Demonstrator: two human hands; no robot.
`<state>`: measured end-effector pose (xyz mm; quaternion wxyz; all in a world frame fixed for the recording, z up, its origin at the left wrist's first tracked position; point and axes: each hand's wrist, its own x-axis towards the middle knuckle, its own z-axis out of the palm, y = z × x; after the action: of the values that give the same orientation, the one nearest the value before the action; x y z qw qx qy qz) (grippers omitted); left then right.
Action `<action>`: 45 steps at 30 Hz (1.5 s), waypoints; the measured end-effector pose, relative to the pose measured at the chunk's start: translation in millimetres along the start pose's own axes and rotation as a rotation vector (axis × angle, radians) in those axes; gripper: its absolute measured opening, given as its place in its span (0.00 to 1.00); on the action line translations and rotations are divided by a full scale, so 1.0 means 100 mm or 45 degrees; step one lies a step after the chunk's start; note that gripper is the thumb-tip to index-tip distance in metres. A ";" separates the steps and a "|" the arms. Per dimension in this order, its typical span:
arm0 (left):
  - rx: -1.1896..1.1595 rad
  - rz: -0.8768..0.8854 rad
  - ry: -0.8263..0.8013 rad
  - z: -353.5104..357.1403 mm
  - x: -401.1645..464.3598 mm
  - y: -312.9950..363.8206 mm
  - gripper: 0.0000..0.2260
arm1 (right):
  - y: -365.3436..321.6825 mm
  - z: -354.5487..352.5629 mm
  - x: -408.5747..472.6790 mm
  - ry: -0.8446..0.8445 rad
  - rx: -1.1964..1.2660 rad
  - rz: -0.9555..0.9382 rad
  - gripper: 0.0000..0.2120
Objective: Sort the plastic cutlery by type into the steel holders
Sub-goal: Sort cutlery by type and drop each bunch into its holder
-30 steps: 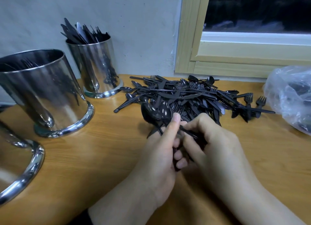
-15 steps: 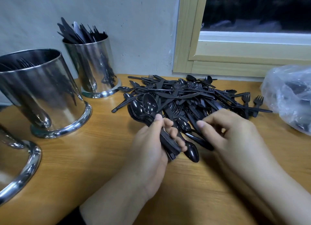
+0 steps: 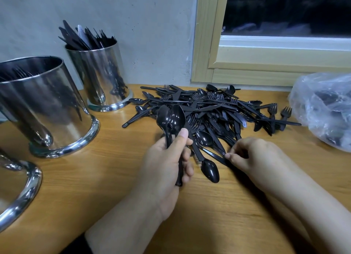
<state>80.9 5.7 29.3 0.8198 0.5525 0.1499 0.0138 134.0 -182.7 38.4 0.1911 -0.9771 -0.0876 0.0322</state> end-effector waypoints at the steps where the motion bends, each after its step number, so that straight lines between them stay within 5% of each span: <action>1: 0.011 0.002 0.002 0.00 0.00 0.00 0.13 | 0.00 0.00 0.00 0.000 0.009 -0.006 0.09; 8: 0.074 0.039 0.015 -0.03 0.02 -0.03 0.14 | 0.00 -0.01 -0.01 0.047 0.057 -0.023 0.08; 13: -0.031 0.022 0.011 -0.03 0.04 -0.03 0.12 | -0.10 -0.08 -0.12 0.351 0.557 -0.170 0.09; 17: -0.037 0.040 0.012 -0.01 0.06 -0.06 0.12 | -0.38 0.02 -0.27 0.224 0.882 -0.218 0.08; 24: 0.054 0.097 0.000 0.05 0.01 -0.11 0.18 | -0.43 0.21 -0.26 0.136 0.890 -0.136 0.10; 29: 0.084 0.087 -0.105 0.08 -0.06 -0.10 0.11 | -0.44 0.21 -0.28 0.125 0.813 -0.189 0.10; 40: 0.254 0.168 -0.209 0.07 -0.06 -0.10 0.14 | -0.39 0.20 -0.26 0.203 0.727 -0.245 0.08; 45: 0.374 0.205 -0.225 0.06 -0.06 -0.09 0.13 | -0.37 0.05 -0.23 0.326 1.061 -0.243 0.10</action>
<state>75.2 -4.1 24.5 0.7365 0.6756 0.0329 0.0089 105.1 -151.3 48.3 0.5799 -0.8003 -0.1327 -0.0742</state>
